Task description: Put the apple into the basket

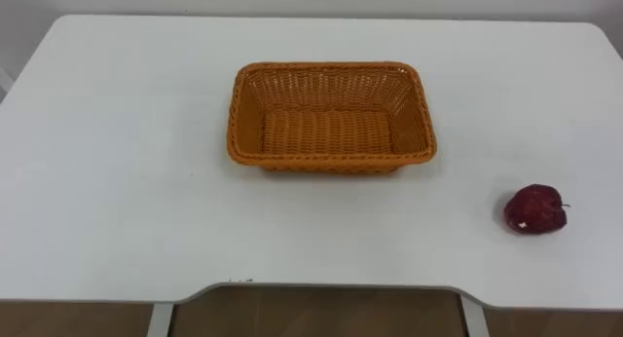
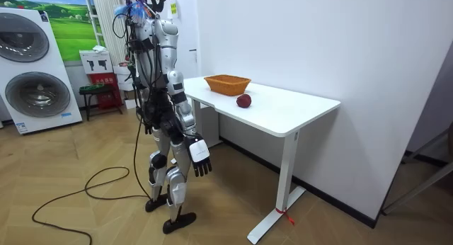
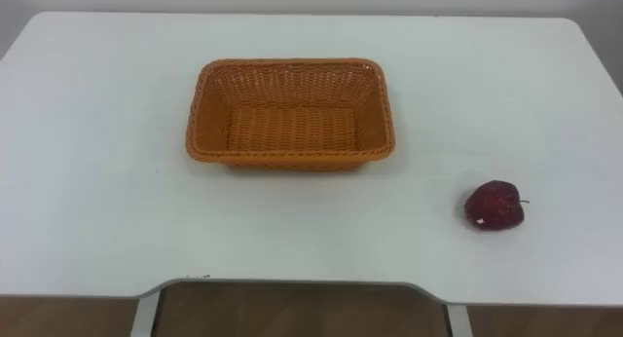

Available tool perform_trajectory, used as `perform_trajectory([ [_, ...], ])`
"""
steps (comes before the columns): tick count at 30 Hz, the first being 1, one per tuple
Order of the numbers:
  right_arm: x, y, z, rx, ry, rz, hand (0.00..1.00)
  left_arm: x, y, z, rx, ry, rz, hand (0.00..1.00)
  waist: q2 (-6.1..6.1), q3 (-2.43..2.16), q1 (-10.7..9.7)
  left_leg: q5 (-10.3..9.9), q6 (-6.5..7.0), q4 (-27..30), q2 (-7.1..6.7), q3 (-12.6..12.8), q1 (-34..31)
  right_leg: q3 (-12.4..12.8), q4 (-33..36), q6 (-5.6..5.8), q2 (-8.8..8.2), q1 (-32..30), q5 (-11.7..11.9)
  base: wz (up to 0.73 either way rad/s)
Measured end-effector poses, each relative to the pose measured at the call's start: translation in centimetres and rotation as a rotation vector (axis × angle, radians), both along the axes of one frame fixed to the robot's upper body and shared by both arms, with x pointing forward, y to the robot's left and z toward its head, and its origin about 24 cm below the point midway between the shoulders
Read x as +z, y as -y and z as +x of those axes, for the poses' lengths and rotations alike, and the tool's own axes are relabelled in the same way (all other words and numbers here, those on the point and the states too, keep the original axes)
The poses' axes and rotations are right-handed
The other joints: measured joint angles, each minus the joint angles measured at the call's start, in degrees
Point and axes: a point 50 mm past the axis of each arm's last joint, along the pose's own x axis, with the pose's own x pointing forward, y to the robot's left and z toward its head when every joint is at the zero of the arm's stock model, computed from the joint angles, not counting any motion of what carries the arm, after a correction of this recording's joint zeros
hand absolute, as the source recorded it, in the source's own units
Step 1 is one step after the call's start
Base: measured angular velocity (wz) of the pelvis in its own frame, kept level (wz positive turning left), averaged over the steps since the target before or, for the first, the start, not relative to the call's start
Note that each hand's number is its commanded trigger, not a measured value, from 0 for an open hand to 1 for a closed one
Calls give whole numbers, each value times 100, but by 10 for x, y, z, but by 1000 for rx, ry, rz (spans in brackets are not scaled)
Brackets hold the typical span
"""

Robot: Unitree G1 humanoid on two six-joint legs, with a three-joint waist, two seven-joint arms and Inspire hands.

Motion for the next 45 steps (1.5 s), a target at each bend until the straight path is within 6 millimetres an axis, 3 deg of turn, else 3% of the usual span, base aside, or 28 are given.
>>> perform_trajectory([
  [8, -1, -1, -4, -76, -3, 10, 0, -1, 1, -4, 6, -16, 1, 0, 13, 1, 2, 0, 0, 0, 0, 3, 16, 39, 12, 0, 3, 9, 0, 0],
  [14, -2, -1, -15, -299, 1, 15, 0, -1, 1, -4, 14, -14, 14, 0, 26, 14, -27, 0, 0, -3, -1, 24, 50, 68, 78, 2, 1, 1, -2, -1],
  [17, -1, 4, -21, -533, 37, 17, 0, -1, -1, -9, 44, -8, 21, 0, 18, 18, -129, 0, 0, -7, -2, 23, 97, 89, 79, 5, -1, 53, -5, 0],
  [25, 4, 21, -35, -1431, 176, -4, 0, 2, -12, -25, 152, -19, 63, 0, -19, -12, -499, -10, 14, 6, -3, 71, 150, 151, 218, 8, -8, 42, -54, -2],
  [27, 7, 27, -33, -1581, 205, -19, 0, 3, -15, -25, 165, -19, 72, 0, -20, -31, -525, -10, 15, 12, -5, 86, 150, 170, 257, 7, -10, 19, -62, -6],
  [31, 15, 43, -26, -1783, 247, -80, 0, 4, -21, -29, 180, -24, 88, 0, -44, -22, -627, -10, 15, 37, -9, 189, 157, 286, 402, 4, -15, -60, -102, -12],
  [35, 27, 62, -12, -1823, 301, -142, 0, 6, -25, -28, 177, -16, 98, 0, -65, -24, -712, -8, 17, 34, -40, 192, 144, 292, 543, 15, -49, -173, -188, 0],
  [38, 47, 86, 8, -1777, 373, -260, 0, 7, -27, -25, 142, -15, 112, 0, -60, -23, -722, -5, 23, 22, -55, 212, 117, 311, 608, 18, -62, -238, -208, -3],
  [41, 81, 111, 34, -1694, 517, -402, 0, 8, -29, -25, 130, -15, 120, 0, -69, -22, -737, -2, 28, 30, -62, 211, 79, 331, 621, 20, -62, -285, -205, -1],
  [45, 146, 129, 74, -1446, 807, -708, 0, 9, -29, -10, 61, 33, 128, 0, -42, -11, -653, 2, 32, 106, -64, 194, -112, 314, 601, 20, -61, -451, -166, 1],
])
